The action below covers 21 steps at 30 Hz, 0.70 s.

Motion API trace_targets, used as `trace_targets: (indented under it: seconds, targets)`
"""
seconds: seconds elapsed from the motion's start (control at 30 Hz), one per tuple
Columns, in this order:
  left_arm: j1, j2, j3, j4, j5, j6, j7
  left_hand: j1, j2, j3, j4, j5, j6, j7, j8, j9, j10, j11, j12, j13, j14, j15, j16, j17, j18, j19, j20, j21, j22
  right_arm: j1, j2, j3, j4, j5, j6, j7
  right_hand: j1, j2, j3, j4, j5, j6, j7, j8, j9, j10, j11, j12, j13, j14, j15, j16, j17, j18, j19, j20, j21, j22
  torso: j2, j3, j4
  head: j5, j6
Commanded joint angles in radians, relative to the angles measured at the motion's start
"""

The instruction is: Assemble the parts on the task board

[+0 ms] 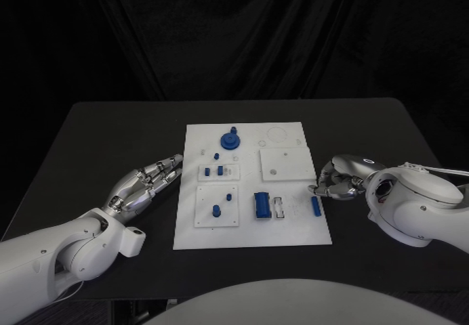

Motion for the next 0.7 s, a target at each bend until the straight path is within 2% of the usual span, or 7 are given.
trace_targets:
  seconds: [0.03,0.07,0.47,0.63,0.7]
  targets:
    - [-0.001,0.002,0.001,0.0,0.003,0.007,0.142,0.012,0.0,0.007,-0.001,0.001,-0.001,0.003,-0.001,-0.001,0.001,0.009,0.004,0.001,0.0,0.004,0.003,0.002,0.001,-0.002,0.005,0.003,0.001,-0.01,-0.001,0.0,0.0,-0.044,0.051,-0.031,0.008,0.004,0.005,0.004,-0.01,-0.006,0.001,-0.007,-0.002,0.104,-0.004,0.003,0.263,0.08,-0.001,-0.006,0.143,0.003,0.055,-0.001,-0.003,0.218,0.0,-0.0001,0.0003,0.001,0.0]
    - [-0.001,0.002,0.001,0.0,0.003,0.007,0.142,0.012,0.0,0.007,-0.001,0.001,-0.001,0.003,-0.001,-0.001,0.001,0.009,0.004,0.001,0.0,0.004,0.003,0.002,0.001,-0.002,0.005,0.003,0.001,-0.013,-0.001,0.0,0.0,-0.044,0.056,-0.032,0.003,0.008,0.003,0.007,-0.029,-0.005,0.003,-0.009,-0.005,0.104,-0.003,0.003,0.263,0.08,0.0,-0.007,0.141,0.003,0.054,0.0,-0.005,0.217,0.0,-0.0002,-0.0004,0.002,0.0]
    - [-0.001,0.006,0.001,-0.005,0.003,0.009,0.14,0.012,0.0,0.007,-0.001,0.001,-0.001,0.003,-0.001,-0.001,0.001,0.009,0.004,0.001,0.0,0.004,0.003,0.002,0.001,-0.002,0.005,0.003,0.001,-0.028,0.004,0.0,0.001,-0.046,0.084,-0.036,-0.008,0.016,-0.002,0.008,-0.058,-0.008,0.007,-0.019,-0.012,0.104,0.001,0.003,0.263,0.078,0.003,-0.012,0.133,0.005,0.052,0.002,-0.012,0.215,-0.001,-0.0004,0.0,-0.001,0.0]
    - [-0.001,0.008,0.001,-0.006,0.003,0.011,0.139,0.012,-0.001,0.008,0.0,0.001,0.0,0.004,0.0,-0.001,0.001,0.01,0.004,0.001,0.0,0.005,0.004,0.002,0.001,-0.002,0.007,0.003,0.001,-0.035,0.01,0.0,-0.003,-0.046,0.095,-0.038,-0.014,0.021,-0.005,0.008,-0.067,-0.017,0.012,-0.036,-0.026,0.104,0.005,0.003,0.263,0.078,0.006,-0.014,0.129,0.006,0.051,0.005,-0.015,0.214,0.0,0.0,-0.0001,0.0,0.0]
    - [-0.001,0.009,0.001,-0.007,0.003,0.011,0.139,0.012,-0.001,0.008,0.0,0.001,0.0,0.004,0.0,-0.001,0.001,0.01,0.004,0.001,0.0,0.005,0.004,0.002,0.001,-0.002,0.007,0.003,0.001,-0.039,0.014,0.0,-0.004,-0.046,0.096,-0.038,-0.014,0.023,-0.006,0.007,-0.07,-0.023,0.017,-0.056,-0.044,0.104,0.009,0.003,0.263,0.077,0.01,-0.016,0.124,0.006,0.049,0.008,-0.019,0.212,-0.001,-0.0003,-0.0002,0.001,0.0]
